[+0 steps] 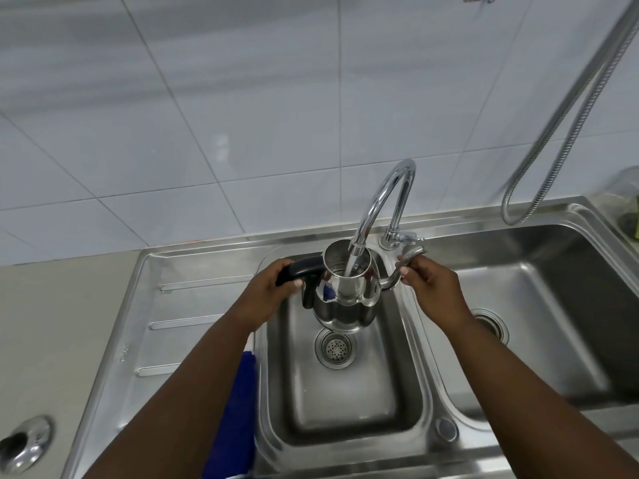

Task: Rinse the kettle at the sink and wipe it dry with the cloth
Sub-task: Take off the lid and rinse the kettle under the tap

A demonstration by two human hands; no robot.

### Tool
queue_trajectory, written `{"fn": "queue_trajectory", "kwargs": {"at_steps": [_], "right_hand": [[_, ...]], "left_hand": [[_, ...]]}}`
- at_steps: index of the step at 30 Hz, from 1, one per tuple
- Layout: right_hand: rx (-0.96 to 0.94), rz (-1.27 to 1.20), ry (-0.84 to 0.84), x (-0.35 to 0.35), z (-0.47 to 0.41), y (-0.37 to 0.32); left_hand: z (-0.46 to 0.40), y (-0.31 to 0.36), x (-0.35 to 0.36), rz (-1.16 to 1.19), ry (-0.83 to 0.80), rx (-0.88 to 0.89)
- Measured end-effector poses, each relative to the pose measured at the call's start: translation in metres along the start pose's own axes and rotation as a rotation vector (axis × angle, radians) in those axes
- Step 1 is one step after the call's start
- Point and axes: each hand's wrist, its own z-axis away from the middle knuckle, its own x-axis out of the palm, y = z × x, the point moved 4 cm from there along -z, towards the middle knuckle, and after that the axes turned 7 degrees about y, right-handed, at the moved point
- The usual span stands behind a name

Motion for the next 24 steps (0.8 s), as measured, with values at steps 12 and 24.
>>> {"fn": "queue_trajectory", "kwargs": {"at_steps": [12,24], "right_hand": [[-0.022,0.007,-0.022,0.005,-0.005,0.007],[-0.031,0.035,-0.027,0.008,-0.008,0.008]], "left_hand": [[-0.002,0.0,-0.003,-0.001,0.009,0.015],[-0.001,0.001,-0.004,0.006,0.019,0.011]]}}
